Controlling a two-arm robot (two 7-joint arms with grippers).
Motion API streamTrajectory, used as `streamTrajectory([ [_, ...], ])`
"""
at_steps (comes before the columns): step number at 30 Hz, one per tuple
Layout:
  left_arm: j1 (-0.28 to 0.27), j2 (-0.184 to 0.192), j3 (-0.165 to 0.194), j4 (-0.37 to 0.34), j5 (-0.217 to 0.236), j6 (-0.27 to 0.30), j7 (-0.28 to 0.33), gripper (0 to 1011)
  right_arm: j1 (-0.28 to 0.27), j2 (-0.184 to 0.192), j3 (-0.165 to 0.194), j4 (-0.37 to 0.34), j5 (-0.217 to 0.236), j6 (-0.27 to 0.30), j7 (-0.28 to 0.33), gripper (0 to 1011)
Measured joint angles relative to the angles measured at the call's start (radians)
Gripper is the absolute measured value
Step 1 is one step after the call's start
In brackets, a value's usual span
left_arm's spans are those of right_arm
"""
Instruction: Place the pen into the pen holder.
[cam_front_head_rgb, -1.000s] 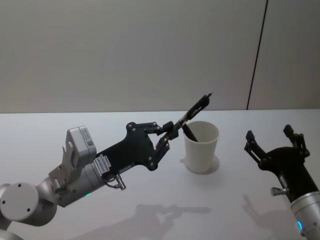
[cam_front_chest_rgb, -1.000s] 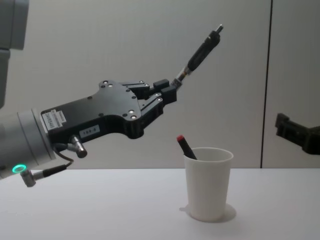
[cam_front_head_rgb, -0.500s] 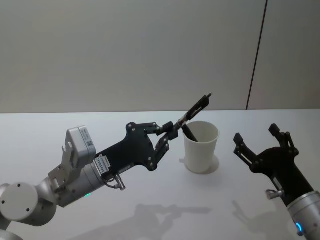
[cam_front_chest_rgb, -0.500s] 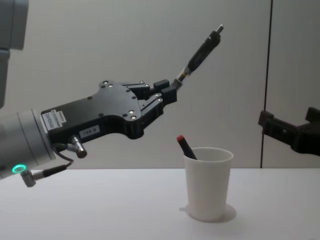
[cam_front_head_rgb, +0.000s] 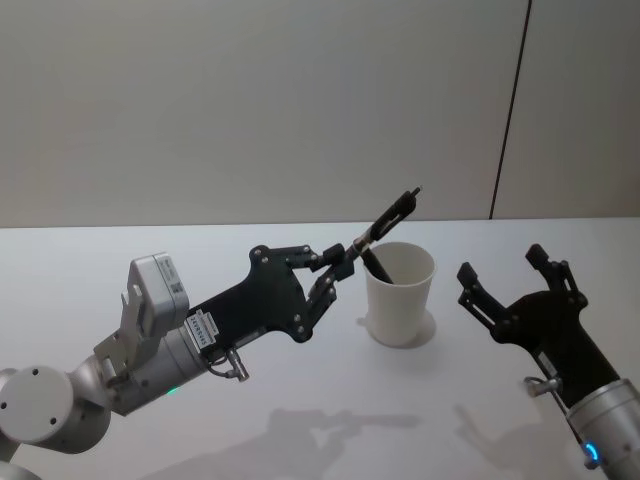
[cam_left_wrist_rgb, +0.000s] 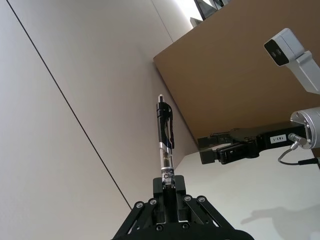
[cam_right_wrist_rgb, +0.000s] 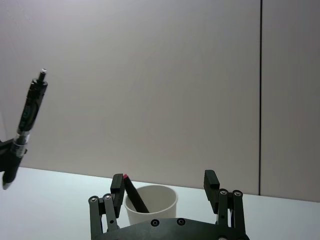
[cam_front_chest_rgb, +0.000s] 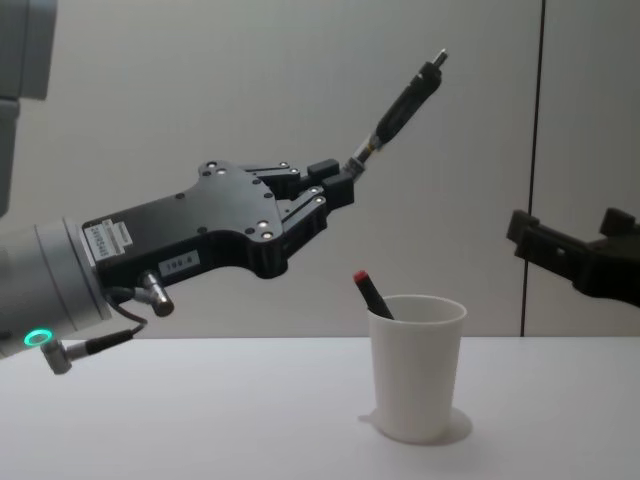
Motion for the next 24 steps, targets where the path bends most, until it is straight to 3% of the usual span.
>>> streamTrajectory([
  [9,0.000,0.000,0.000,0.000,0.000,0.000,0.000,138,0.021,-0.013,0.002,0.020,0.054,-0.004,0.091,1002],
  [24,0.000,0.000,0.000,0.000,0.000,0.000,0.000,138,0.067,-0.044,-0.003,0.068,0.097,0.009,0.197,1002],
])
